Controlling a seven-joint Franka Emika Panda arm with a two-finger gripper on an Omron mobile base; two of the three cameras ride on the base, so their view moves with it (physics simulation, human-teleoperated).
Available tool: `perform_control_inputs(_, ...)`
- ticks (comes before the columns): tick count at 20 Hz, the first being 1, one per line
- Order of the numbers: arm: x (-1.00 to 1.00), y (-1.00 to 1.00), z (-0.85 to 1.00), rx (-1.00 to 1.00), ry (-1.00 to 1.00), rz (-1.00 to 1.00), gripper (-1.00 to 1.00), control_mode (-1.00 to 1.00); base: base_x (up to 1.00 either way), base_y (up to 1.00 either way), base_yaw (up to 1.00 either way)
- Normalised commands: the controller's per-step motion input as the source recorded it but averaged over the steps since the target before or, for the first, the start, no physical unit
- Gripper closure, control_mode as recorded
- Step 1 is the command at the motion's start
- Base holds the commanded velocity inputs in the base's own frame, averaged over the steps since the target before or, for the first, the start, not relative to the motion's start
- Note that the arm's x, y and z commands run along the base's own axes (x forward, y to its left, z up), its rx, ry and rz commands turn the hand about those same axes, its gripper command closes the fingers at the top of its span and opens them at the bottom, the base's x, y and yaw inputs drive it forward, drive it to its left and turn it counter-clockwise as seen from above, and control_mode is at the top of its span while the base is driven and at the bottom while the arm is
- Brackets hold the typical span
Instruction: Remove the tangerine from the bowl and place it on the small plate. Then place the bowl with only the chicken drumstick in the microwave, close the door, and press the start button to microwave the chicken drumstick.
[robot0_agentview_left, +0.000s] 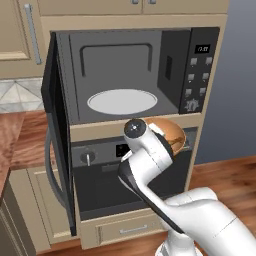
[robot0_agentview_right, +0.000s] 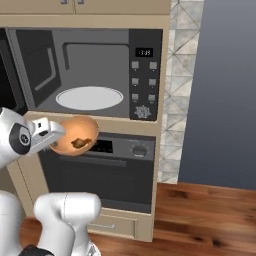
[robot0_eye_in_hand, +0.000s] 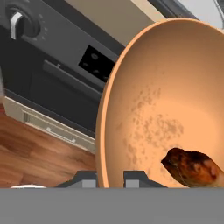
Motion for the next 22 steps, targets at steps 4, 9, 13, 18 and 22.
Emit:
perform_control_inputs(4, 0.45, 0.26, 0.28, -0.05, 0.00, 0.26, 1.00, -1.00, 0.00, 0.00, 0.00)
perform_control_inputs(9, 0.44, 0.34, 0.16, -0.04, 0.00, 0.25, 1.00, -1.00, 0.00, 0.00, 0.00)
perform_control_inputs(13, 0.46, 0.17, 0.12, -0.05, 0.00, 0.19, 1.00, -1.00, 0.00, 0.00, 0.00)
perform_control_inputs(18, 0.34, 0.10, 0.03, 0.00, 0.00, 0.16, 1.00, -1.00, 0.00, 0.00, 0.00)
perform_control_inputs(22, 0.32, 0.15, 0.00, 0.00, 0.00, 0.13, 1.00, -1.00, 0.00, 0.00, 0.00)
